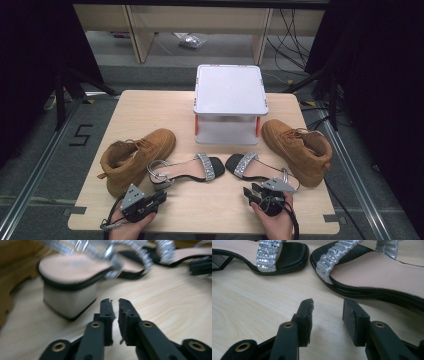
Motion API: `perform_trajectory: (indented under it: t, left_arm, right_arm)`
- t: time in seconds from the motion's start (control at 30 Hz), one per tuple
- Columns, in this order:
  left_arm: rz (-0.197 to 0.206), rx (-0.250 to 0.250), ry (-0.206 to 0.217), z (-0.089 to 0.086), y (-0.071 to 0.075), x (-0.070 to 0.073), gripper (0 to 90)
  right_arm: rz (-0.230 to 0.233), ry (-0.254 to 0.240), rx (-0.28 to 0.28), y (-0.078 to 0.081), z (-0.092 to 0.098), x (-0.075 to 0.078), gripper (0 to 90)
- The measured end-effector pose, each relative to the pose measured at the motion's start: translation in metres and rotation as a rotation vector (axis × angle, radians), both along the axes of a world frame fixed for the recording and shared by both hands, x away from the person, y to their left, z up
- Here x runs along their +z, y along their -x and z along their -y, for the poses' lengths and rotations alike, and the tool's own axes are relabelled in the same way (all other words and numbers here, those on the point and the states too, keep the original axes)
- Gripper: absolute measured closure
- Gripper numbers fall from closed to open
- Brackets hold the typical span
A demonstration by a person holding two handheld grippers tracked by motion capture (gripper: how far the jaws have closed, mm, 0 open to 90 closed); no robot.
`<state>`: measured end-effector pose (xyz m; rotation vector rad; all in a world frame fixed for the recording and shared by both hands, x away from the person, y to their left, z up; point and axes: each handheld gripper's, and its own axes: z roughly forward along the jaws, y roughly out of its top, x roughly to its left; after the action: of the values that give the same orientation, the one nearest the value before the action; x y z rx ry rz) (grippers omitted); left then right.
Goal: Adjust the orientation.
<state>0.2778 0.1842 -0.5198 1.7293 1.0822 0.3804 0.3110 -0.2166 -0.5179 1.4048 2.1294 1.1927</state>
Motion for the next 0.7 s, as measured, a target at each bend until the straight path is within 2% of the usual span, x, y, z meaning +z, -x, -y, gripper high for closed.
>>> perform_trajectory:
  t: [0.07, 0.1, 0.13, 0.17, 0.2, 0.23, 0.3, 0.4, 0.47, 0.5, 0.53, 0.57, 0.63, 0.7]
  left_arm:
    - [0.019, -0.013, -0.005, 0.001, 0.002, 0.012, 86.7]
    - [0.043, -0.021, 0.01, 0.001, 0.001, 0.019, 88.1]
    - [0.04, -0.015, -0.002, 0.002, 0.001, 0.024, 89.0]
    - [0.057, -0.027, -0.002, 0.002, -0.003, 0.03, 89.2]
    - [0.067, -0.019, -0.016, 0.002, -0.006, 0.034, 89.2]
    - [0.082, -0.004, -0.034, 0.002, -0.012, 0.039, 89.2]
    - [0.073, 0.033, -0.032, 0.001, -0.015, 0.042, 89.2]
    - [0.078, 0.075, -0.022, -0.001, -0.009, 0.041, 89.2]
    - [0.086, 0.105, -0.048, -0.008, -0.004, 0.039, 89.2]
    - [0.085, 0.136, -0.057, -0.015, -0.002, 0.038, 89.1]
    - [0.082, 0.158, -0.051, -0.021, -0.002, 0.036, 89.1]
    - [0.078, 0.174, -0.063, -0.027, -0.003, 0.035, 88.7]
    - [0.054, 0.186, -0.101, -0.035, -0.008, 0.03, 87.9]
    - [0.044, 0.175, -0.115, -0.036, -0.014, 0.02, 86.9]
  right_arm:
    - [0.01, -0.012, 0.015, 0.0, -0.002, -0.001, 62.1]
    - [0.005, 0.002, 0.019, 0.0, -0.003, 0.001, 65.4]
    - [0.003, 0.019, 0.034, 0.0, -0.005, 0.003, 69.4]
    - [-0.008, 0.003, 0.05, 0.0, -0.008, 0.004, 73.2]
    - [-0.003, 0.041, 0.069, -0.001, -0.011, 0.006, 78.5]
    - [-0.014, 0.036, 0.09, -0.001, -0.015, 0.008, 81.5]
    - [-0.03, 0.04, 0.119, -0.004, -0.023, 0.01, 85.2]
    - [-0.039, 0.065, 0.131, -0.005, -0.032, 0.014, 87.0]
    - [-0.042, 0.061, 0.14, -0.006, -0.036, 0.017, 87.1]
    - [-0.046, 0.056, 0.146, -0.006, -0.037, 0.018, 87.3]
    - [-0.038, 0.072, 0.131, -0.005, -0.039, 0.02, 87.5]
    - [-0.048, 0.074, 0.138, -0.004, -0.04, 0.021, 87.9]
    - [-0.064, 0.071, 0.137, -0.004, -0.045, 0.021, 88.3]
    - [-0.077, 0.067, 0.147, -0.004, -0.051, 0.02, 89.2]
